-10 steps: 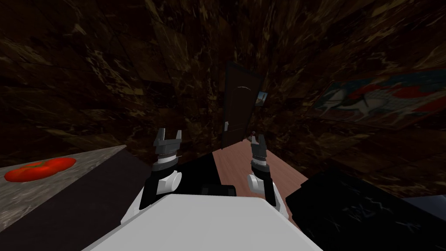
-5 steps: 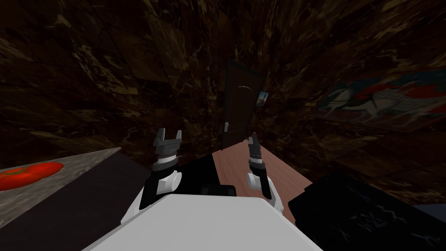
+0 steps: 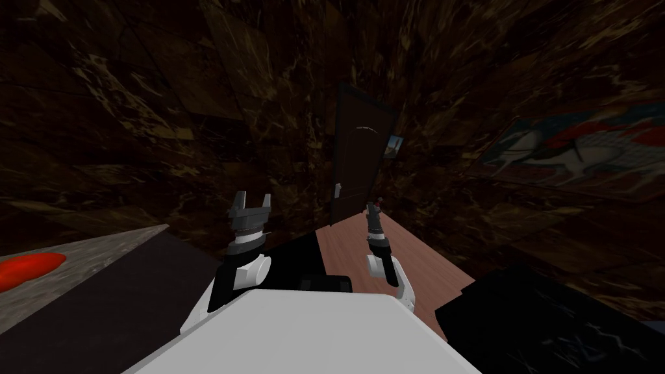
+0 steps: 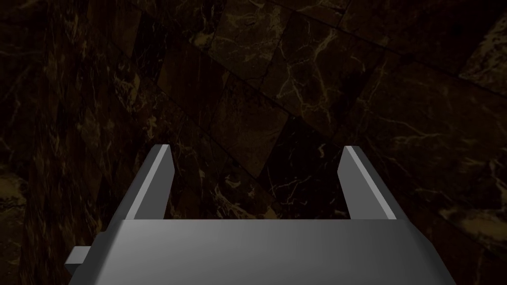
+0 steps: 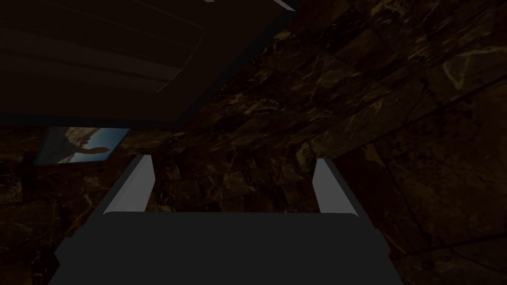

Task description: Pull the door open

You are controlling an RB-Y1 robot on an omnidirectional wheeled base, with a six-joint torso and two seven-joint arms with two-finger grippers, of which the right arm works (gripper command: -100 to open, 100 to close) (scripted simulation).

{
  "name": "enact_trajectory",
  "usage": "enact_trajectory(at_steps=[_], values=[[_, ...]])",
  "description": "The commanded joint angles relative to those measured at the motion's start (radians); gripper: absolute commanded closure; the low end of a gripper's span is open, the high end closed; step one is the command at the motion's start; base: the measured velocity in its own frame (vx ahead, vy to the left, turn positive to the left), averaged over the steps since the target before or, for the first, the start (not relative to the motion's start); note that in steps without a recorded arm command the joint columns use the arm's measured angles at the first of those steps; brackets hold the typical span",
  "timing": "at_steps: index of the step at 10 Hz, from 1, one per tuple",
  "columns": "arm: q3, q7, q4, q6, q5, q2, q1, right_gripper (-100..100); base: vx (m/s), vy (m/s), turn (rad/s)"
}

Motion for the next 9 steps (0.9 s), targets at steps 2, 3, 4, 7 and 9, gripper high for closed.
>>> enact_trajectory(at_steps=[2, 3, 4, 7, 9], values=[[0.001, 0.041, 0.080, -0.009, 0.043, -0.011, -0.042, -100, 0.095, -0.003, 0.007], [0.000, 0.055, 0.109, -0.009, 0.059, -0.017, -0.058, -100, 0.102, -0.008, 0.005], [-0.001, 0.070, 0.135, -0.010, 0.075, -0.023, -0.075, -100, 0.100, -0.012, 0.003], [-0.003, 0.099, 0.201, -0.011, 0.109, -0.035, -0.109, -100, 0.072, -0.011, 0.005], [-0.005, 0.128, 0.262, -0.013, 0.142, -0.046, -0.144, -100, 0.081, 0.000, 0.007]])
